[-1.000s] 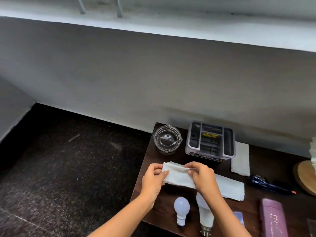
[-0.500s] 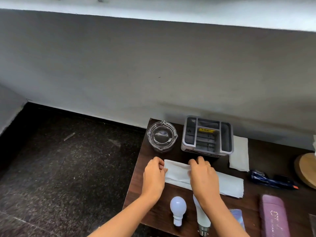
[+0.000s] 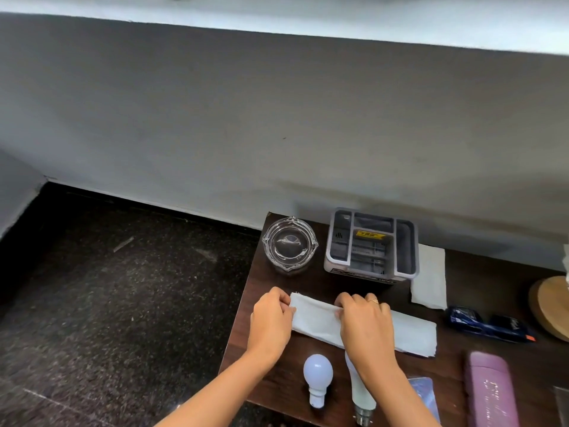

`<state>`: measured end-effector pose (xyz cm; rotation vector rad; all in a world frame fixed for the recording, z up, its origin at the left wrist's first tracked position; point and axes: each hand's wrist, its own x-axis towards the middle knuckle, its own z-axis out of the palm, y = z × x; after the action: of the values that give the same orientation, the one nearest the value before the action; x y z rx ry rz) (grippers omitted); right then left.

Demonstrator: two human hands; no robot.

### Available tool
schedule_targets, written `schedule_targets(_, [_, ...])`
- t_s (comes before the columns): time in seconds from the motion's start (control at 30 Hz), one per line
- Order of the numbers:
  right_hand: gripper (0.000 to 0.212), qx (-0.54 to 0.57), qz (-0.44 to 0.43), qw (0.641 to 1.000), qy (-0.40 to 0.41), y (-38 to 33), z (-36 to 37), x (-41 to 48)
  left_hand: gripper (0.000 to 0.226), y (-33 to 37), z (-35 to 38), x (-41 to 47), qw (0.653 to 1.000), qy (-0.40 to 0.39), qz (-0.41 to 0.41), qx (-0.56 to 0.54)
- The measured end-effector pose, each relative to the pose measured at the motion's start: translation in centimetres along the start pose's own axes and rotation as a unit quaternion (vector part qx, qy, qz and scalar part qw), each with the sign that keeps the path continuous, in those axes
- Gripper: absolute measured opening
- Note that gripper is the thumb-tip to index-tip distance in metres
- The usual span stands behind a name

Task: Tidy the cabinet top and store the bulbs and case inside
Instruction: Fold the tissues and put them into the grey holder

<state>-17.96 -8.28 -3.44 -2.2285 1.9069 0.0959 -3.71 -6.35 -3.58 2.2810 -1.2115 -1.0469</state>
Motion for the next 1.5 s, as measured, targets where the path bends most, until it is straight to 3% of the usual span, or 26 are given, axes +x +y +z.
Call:
schedule_targets(0.27, [0.049, 0.019, -0.024, 1.0, 0.006, -0.1, 1.0, 0.8, 0.028, 0.0, 0.9, -0.7, 0.997, 0.032, 0.058, 0.043])
schedule_targets(0.53, [0.059, -0.003, -0.082, 0.997, -0.012, -1.3, 1.6, 1.3, 0.019, 0.8, 0.7, 0.0, 0.993, 0.004, 0.042, 0.111])
schedule_targets(0.67, [0.057, -0.009, -0.071, 0.997, -0.021, -1.4, 1.2, 1.6, 0.018, 0.5, 0.6, 0.2, 0.981, -0.013, 0.105, 0.16])
schedule_targets(0.87, [0.038, 0.059, -0.034, 0.997, -0.043, -0.8, -0.2, 1.8, 0.017, 1.1, -0.1, -0.4, 0.98, -0.009, 0.191, 0.056])
schedule_targets(0.97, [0.04, 0.083, -0.043, 0.995, -0.03, -0.4, -1.3, 1.6, 0.022, 1.6, -0.7, -0.4, 0.974, -0.005, 0.225, 0.028])
schedule_targets(1.07, [0.031, 0.123, -0.044, 0.991, -0.013, 0.2, -2.3, 0.7, 0.025, 2.3, -1.4, -0.7, 0.974, -0.014, 0.221, -0.038])
schedule_targets(1.17, [0.015, 0.24, 0.019, 0.97, -0.026, 0.5, -3.6, 0.2, 0.033, 3.1, -2.2, -0.8, 0.976, -0.014, 0.203, -0.075])
schedule_targets(1.33, [0.02, 0.403, 0.072, 0.913, 0.008, 1.3, -6.2, 0.6, 0.02, 5.4, -3.1, 0.3, 0.968, -0.038, 0.24, -0.059])
schedule_targets(1.5, [0.024, 0.406, 0.059, 0.911, 0.036, 2.8, -9.2, 2.2, 0.026, 9.6, -3.6, 1.1, 0.953, -0.026, 0.282, -0.107])
